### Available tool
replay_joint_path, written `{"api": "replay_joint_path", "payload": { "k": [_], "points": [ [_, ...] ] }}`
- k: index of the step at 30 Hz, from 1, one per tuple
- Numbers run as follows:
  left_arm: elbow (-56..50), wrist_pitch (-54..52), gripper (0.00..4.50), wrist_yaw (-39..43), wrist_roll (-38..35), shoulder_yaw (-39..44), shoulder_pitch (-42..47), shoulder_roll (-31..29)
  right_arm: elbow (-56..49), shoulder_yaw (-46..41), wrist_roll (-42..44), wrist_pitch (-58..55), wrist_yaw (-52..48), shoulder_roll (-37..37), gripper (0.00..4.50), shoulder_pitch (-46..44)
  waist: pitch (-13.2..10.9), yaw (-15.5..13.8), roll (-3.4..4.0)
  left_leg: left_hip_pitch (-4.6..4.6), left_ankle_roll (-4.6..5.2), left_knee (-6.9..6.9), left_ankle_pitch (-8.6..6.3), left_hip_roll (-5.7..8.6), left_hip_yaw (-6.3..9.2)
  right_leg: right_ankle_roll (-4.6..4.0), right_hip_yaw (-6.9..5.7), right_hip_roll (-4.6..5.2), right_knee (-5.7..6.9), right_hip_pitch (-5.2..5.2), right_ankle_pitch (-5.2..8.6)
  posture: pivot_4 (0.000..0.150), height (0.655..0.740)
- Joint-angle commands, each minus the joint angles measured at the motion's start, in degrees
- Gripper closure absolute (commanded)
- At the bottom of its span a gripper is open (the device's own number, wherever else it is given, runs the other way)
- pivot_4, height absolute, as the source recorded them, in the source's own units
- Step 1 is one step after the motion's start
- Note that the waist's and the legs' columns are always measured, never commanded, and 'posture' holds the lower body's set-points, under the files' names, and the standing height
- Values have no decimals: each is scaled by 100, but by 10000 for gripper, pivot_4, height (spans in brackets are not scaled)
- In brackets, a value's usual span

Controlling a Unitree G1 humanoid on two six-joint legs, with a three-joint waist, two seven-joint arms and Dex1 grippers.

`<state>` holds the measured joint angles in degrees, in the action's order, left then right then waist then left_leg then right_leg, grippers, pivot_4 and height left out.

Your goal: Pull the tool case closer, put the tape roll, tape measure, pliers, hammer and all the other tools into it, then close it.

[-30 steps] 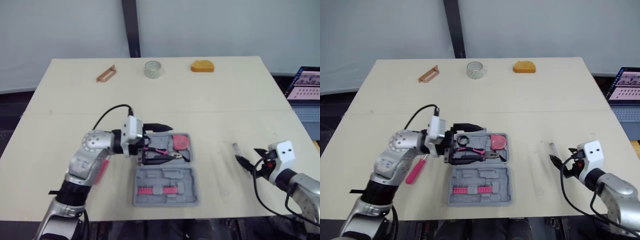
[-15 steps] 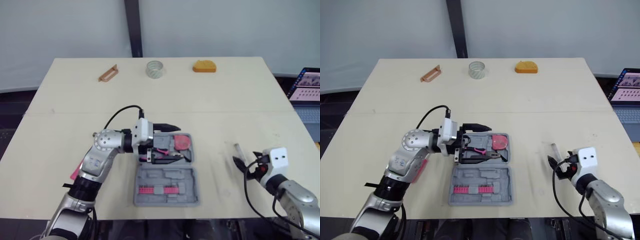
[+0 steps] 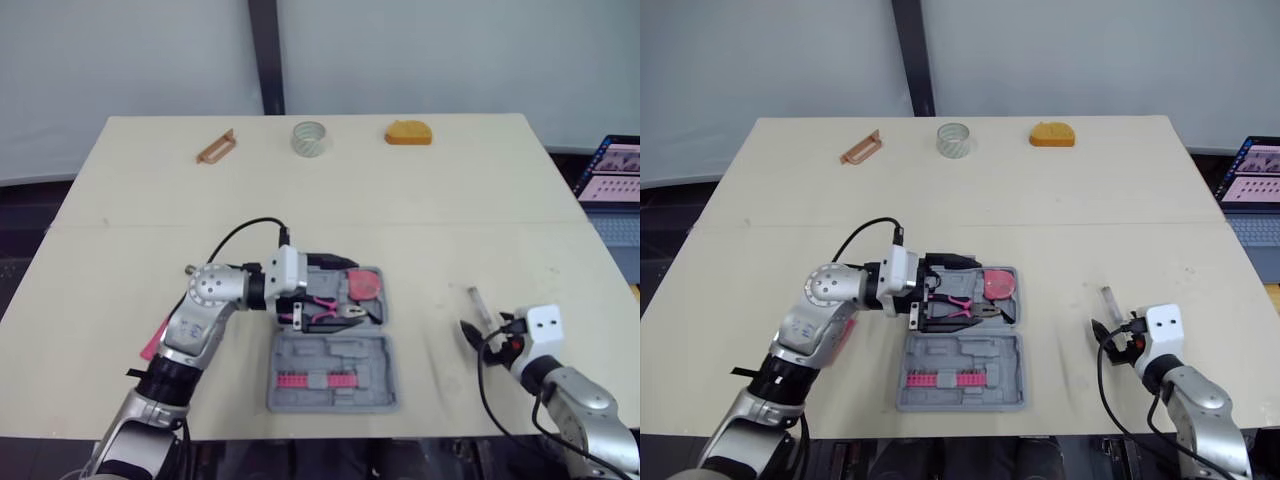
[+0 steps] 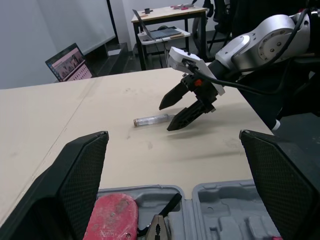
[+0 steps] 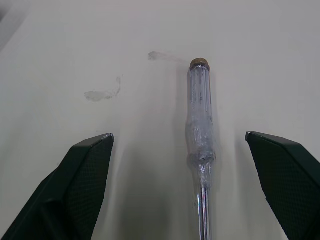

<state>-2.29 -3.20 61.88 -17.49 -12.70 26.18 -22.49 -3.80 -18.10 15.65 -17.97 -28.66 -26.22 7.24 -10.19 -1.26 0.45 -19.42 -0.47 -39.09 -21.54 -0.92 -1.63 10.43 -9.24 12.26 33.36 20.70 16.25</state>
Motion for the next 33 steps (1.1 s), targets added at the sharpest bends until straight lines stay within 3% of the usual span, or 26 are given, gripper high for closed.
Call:
{"api": "replay_joint_path", "payload": {
  "k": [1,3,10,33],
  "points": [
    [-185,82,0,-11,16,-33,-4,23,31,-61,-14,132,104,12,335,-33,0,-7,0,0,0,0,0,0,0,0,0,0,0,0,0,1500,7400],
    [-170,93,0,-17,22,-36,6,26,69,-50,-17,149,117,25,335,-50,0,-6,0,0,0,0,0,0,0,0,0,0,0,-1,0,1500,7400],
    [-149,97,0,-35,35,-37,50,44,225,-11,-62,198,171,88,34398,-109,0,1,0,0,0,0,0,0,0,0,0,0,0,-1,0,1500,7400],
    [-103,96,0,-11,74,-76,171,120,660,143,-171,147,167,217,34398,-231,0,8,0,3,0,0,0,-1,0,0,0,0,0,-3,0,1500,7400]
  ]
}}
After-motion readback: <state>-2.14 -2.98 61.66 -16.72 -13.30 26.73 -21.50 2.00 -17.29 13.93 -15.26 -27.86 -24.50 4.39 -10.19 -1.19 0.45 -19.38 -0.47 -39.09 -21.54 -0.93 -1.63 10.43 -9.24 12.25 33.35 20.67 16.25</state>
